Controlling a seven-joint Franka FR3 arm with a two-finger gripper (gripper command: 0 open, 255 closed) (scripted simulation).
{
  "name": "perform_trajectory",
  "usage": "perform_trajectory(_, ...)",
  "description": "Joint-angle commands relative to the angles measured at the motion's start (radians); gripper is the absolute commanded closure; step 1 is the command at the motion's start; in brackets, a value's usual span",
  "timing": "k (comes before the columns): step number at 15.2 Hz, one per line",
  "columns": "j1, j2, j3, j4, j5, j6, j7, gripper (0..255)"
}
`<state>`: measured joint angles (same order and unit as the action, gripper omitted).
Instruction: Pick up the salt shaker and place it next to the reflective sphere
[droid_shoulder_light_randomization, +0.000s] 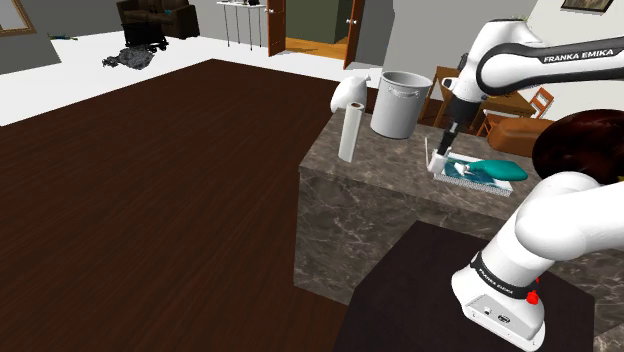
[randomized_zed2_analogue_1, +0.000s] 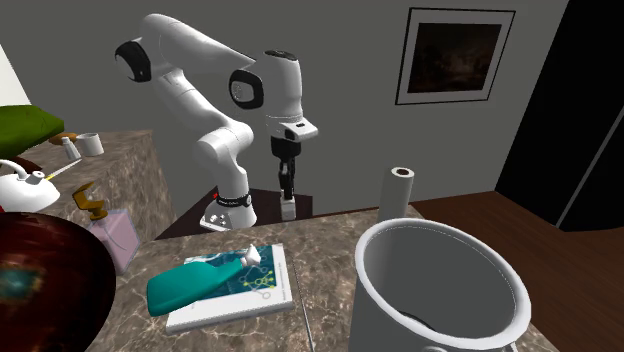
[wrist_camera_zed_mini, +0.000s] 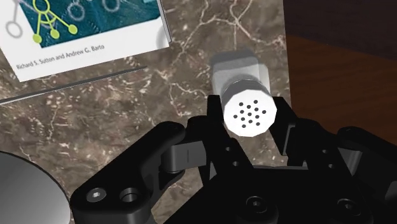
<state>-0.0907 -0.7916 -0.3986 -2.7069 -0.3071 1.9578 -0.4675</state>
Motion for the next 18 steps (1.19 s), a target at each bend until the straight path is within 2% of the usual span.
perform_trajectory(1, 0.003, -0.004, 0.006, 0.025, 0.007, -0.029, -0.002, 255)
perform_trajectory(18, 0.024, -0.017, 0.061, 0.241, 0.058, -0.259, -0.012, 255)
